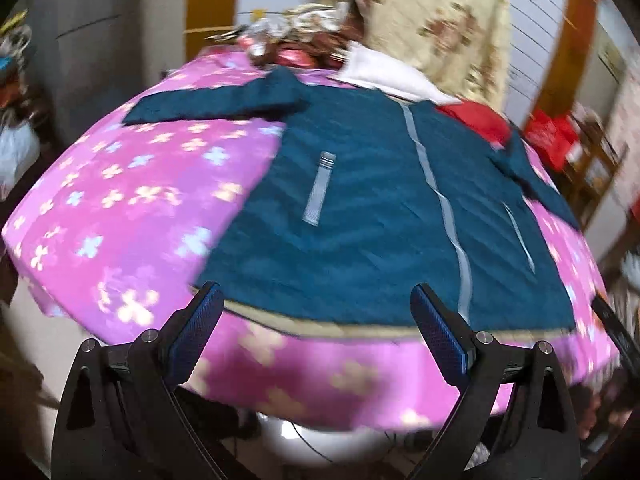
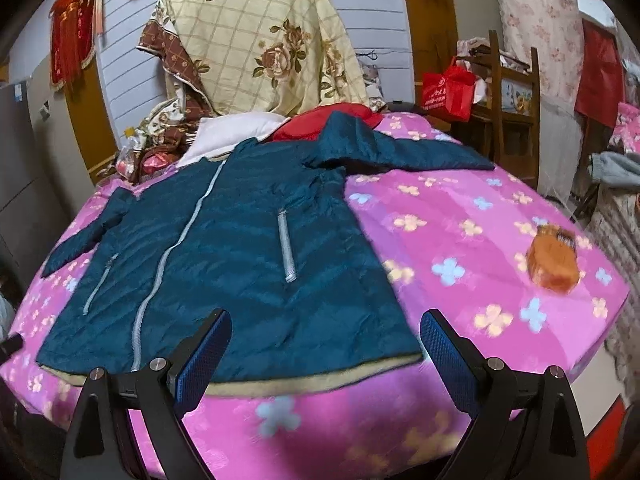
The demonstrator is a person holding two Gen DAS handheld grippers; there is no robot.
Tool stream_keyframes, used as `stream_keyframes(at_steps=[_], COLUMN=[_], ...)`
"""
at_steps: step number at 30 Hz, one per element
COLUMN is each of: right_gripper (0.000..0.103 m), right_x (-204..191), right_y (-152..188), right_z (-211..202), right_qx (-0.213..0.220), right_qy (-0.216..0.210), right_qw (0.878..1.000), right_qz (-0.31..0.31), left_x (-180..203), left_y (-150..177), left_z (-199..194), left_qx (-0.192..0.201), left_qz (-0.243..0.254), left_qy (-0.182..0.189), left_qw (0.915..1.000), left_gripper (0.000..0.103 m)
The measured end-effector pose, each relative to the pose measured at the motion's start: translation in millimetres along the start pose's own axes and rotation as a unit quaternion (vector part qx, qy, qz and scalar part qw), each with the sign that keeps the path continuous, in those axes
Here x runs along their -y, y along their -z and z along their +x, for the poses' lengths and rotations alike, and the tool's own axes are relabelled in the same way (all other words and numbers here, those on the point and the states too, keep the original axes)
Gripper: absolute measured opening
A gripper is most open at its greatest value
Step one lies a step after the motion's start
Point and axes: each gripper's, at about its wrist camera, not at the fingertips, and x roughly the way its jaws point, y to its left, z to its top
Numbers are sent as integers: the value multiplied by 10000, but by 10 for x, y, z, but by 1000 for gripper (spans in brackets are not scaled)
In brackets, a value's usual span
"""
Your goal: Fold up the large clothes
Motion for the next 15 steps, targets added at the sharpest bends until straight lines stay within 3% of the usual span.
stream_keyframes(at_steps=[4,7,15], right_gripper=[94,93,91], right_x=[227,347,407], right_y=[-146,-192,-111], right_z=[372,678,1154], right_qx=[-523,-860,-1309], right_qy=[-198,-419,-577], right_qw=[9984,9950,9881], right_qz=[88,271,567], left_x=[-443,-687,-772], left_y=[-261,-406,-416], left_z=[338,645,1288], left_qx=[-359,-439,-1038], left_qz=[-395,-616,-786], left_qy=[-83,107,653], left_qw=[9985,9971,9893], left_gripper=[95,95,95])
